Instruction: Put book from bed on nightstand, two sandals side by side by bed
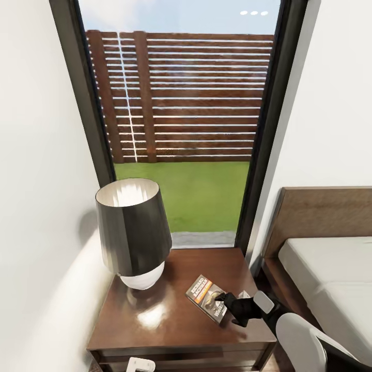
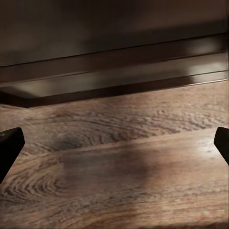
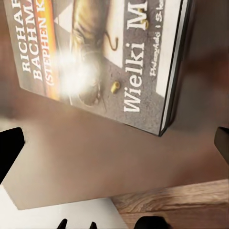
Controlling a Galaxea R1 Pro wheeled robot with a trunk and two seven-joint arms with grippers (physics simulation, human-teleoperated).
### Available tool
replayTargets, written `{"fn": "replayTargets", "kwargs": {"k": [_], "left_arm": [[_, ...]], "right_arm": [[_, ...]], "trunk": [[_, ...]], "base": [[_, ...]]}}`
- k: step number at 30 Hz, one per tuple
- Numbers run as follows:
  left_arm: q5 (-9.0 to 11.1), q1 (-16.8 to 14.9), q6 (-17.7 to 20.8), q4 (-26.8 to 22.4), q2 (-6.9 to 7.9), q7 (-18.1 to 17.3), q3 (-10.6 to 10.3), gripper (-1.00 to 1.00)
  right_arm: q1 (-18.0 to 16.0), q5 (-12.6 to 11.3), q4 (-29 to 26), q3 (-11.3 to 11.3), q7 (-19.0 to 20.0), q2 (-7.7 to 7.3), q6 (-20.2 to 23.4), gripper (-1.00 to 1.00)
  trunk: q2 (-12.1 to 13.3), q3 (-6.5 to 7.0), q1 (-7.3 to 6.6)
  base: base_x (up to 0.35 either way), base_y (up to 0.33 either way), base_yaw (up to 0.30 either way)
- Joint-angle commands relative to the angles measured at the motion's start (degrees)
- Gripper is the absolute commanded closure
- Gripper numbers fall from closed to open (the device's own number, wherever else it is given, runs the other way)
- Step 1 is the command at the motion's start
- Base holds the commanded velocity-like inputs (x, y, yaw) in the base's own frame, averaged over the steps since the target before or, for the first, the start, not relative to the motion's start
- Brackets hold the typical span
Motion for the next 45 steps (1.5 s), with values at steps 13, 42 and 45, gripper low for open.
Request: {"fn": "replayTargets", "kwargs": {"k": [13,42,45], "left_arm": [[0.6,0.0,0.3,-0.1,0.05,0.5,-0.5,-1.00],[0.5,0.0,0.3,0.0,0.05,0.5,-0.5,-1.00],[0.5,0.0,0.3,0.1,0.05,0.5,-0.5,-1.00]], "right_arm": [[0.0,0.1,-0.1,-0.1,-0.1,0.06,0.3,-1.00],[0.0,0.2,-0.1,-0.1,0.2,-0.07,-0.1,-1.00],[0.0,0.2,-0.1,-0.1,0.3,-0.09,-0.1,-1.00]], "trunk": [[5.2,2.28,-2.87],[16.8,7.49,-9.24],[18.0,8.03,-9.90]], "base": [[0.000,0.000,0.000],[0.000,0.000,0.000],[0.000,0.000,0.000]]}}
